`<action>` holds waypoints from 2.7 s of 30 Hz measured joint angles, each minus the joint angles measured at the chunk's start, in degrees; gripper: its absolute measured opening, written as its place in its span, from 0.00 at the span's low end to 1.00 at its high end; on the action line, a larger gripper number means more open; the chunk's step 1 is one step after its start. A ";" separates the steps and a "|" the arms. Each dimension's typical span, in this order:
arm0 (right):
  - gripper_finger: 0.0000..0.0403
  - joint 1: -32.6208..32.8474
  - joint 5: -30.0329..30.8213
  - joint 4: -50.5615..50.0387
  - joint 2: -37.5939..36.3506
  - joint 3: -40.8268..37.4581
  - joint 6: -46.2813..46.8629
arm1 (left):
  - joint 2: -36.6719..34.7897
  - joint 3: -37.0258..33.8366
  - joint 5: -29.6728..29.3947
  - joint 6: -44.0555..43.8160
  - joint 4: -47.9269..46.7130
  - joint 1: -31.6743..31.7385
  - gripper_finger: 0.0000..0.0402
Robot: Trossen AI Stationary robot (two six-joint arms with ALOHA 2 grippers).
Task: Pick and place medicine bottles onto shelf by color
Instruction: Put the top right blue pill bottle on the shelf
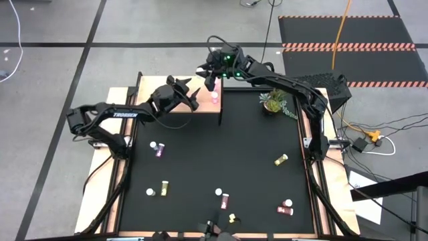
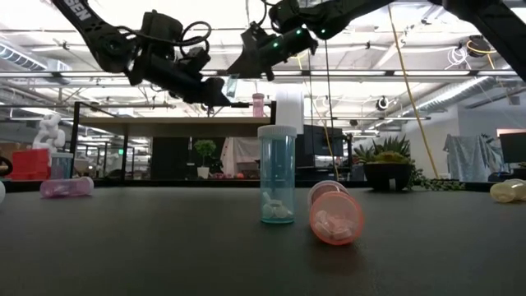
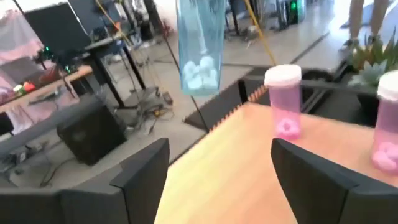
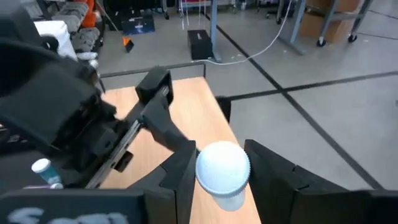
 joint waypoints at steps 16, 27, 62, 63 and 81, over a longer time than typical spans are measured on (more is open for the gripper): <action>0.31 0.55 -0.39 -14.49 10.47 13.34 -3.37 | -15.74 0.00 -7.16 -3.05 -24.05 -0.39 0.73; 0.31 1.56 -0.33 -15.00 11.14 12.82 -5.50 | -16.37 0.00 -7.18 -3.07 -24.82 -0.39 0.73; 0.35 0.15 -1.79 -9.91 11.19 9.34 -0.33 | -16.33 -0.02 -7.20 -4.03 -24.68 -0.44 0.73; 0.35 0.06 -1.77 -9.79 11.15 9.34 -0.29 | -16.33 -0.02 -7.20 -4.03 -24.68 -0.44 0.73; 0.35 -0.24 -1.83 -8.76 9.70 9.27 -1.32 | -20.51 -0.09 -9.06 -8.48 -28.40 -0.48 0.75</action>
